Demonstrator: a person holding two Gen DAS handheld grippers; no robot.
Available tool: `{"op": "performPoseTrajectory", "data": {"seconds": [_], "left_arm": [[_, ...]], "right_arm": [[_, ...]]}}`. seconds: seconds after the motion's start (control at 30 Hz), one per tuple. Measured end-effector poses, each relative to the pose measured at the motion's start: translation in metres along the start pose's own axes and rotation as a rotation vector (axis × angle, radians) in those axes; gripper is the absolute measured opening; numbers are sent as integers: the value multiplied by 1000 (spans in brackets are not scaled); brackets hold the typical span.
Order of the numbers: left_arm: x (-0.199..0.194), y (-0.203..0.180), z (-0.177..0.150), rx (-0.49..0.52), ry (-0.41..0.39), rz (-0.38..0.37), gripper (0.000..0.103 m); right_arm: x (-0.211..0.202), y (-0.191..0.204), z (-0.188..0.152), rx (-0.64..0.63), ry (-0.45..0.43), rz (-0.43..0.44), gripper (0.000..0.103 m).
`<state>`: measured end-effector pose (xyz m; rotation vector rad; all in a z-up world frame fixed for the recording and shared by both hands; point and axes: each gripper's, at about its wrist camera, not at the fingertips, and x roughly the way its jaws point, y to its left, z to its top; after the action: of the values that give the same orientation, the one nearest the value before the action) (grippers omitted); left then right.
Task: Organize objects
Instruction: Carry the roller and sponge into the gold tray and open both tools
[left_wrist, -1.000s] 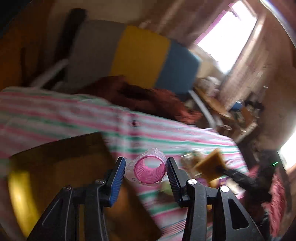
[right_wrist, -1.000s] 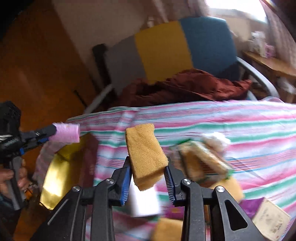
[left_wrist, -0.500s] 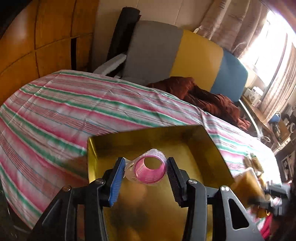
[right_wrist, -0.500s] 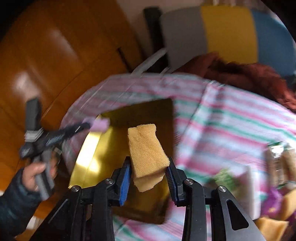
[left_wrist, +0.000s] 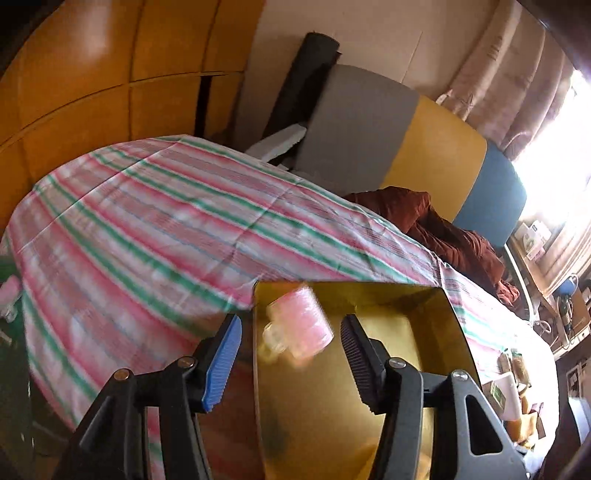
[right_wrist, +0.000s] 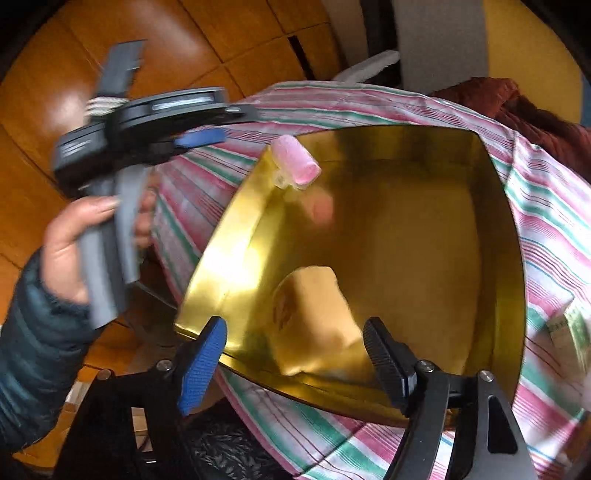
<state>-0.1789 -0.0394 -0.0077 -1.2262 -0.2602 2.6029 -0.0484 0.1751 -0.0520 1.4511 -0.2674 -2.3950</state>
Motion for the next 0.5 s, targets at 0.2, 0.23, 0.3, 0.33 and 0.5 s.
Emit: {"op": "performPoseTrajectory", "data": {"seconds": [0.2,0.23,0.3,0.33,0.5], "left_arm": [[-31,3,-41,-26,-4,-28,57],[-38,1,-49,-27,-11,-29,57],[-48,-3,-59,-22,-22,-33,57],[-53,-4,-62,-18,-31,-32,57],[-73,-16,-81,22,-57,-15,57]], "right_arm": [[-20,-5,-10,15,-57,-235,79],[-26,-1,-11,-7,-81,-272,80],[-34,7,-12,-42,-121,-326,86],[-38,12,-13,-54,-142,-341,89],[-54,31,-16,-100,-230,-396,98]]}}
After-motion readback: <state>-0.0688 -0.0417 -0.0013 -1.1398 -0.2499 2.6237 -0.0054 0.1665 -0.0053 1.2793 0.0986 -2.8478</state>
